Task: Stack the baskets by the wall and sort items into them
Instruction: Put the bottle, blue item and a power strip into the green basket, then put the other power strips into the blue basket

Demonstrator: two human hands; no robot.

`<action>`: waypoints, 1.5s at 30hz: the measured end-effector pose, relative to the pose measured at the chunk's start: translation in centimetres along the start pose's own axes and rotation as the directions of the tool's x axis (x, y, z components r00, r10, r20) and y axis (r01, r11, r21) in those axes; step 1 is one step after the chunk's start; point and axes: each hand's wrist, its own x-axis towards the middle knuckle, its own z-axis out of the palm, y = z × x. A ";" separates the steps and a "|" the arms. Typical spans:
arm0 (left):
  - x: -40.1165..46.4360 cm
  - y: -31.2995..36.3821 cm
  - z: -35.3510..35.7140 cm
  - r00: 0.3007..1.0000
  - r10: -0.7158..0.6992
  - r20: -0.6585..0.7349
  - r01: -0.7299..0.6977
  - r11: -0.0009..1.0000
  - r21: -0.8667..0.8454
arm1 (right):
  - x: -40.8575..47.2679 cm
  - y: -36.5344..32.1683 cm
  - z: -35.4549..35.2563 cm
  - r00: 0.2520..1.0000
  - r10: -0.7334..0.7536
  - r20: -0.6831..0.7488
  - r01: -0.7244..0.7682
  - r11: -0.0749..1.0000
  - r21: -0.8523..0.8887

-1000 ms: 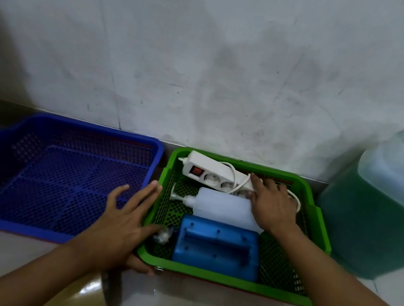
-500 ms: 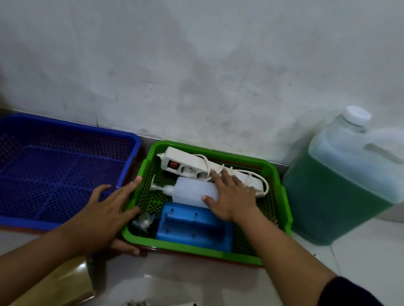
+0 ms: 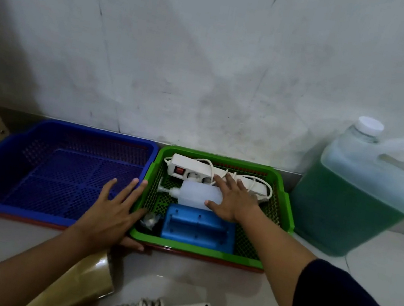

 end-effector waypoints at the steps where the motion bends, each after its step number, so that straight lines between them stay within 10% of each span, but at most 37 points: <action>1: -0.1 -0.1 -0.1 0.999 -0.003 0.037 0.003 1.000 -0.019 | 0.0 0.0 0.0 1.000 0.006 -0.001 -0.006 1.000 0.007; 8: 0.0 2.1 -4.6 0.979 -0.041 0.201 0.105 0.941 -0.321 | -2.7 -3.0 0.9 0.982 0.023 -0.185 0.000 0.992 0.122; 11: 1.2 5.2 -6.3 0.998 -0.029 0.049 0.048 0.898 -0.438 | -6.6 -2.9 1.9 0.921 0.056 -0.385 0.050 0.964 0.260; 17: 4.0 14.7 -7.1 0.900 0.347 -0.264 -0.413 0.872 -0.261 | -14.5 3.3 3.5 0.541 0.339 -0.770 -0.027 0.922 0.387; 24: 5.0 19.9 -8.0 0.844 0.485 -0.231 -0.532 0.812 -0.241 | -20.9 10.3 11.2 0.732 0.681 0.015 -0.652 0.694 0.304; 31: 5.0 19.4 -7.2 0.823 0.472 -0.316 -0.549 0.804 -0.229 | -21.1 10.9 10.7 0.722 0.688 -0.075 -0.610 0.684 0.400; 36: 5.1 18.7 -8.5 0.877 0.391 -0.280 -0.480 0.744 -0.465 | -21.4 9.1 7.7 0.530 0.824 -0.201 -0.454 0.476 0.753; 40: 4.5 17.9 -11.0 0.984 0.134 -0.117 -0.155 0.318 -0.935 | -22.0 6.4 4.2 0.515 0.710 -0.480 -0.254 0.661 0.706; 45: 2.7 16.2 -13.5 0.961 0.090 0.262 0.277 -0.295 -0.914 | -20.0 -0.9 2.2 0.650 0.432 -0.626 0.037 0.804 0.593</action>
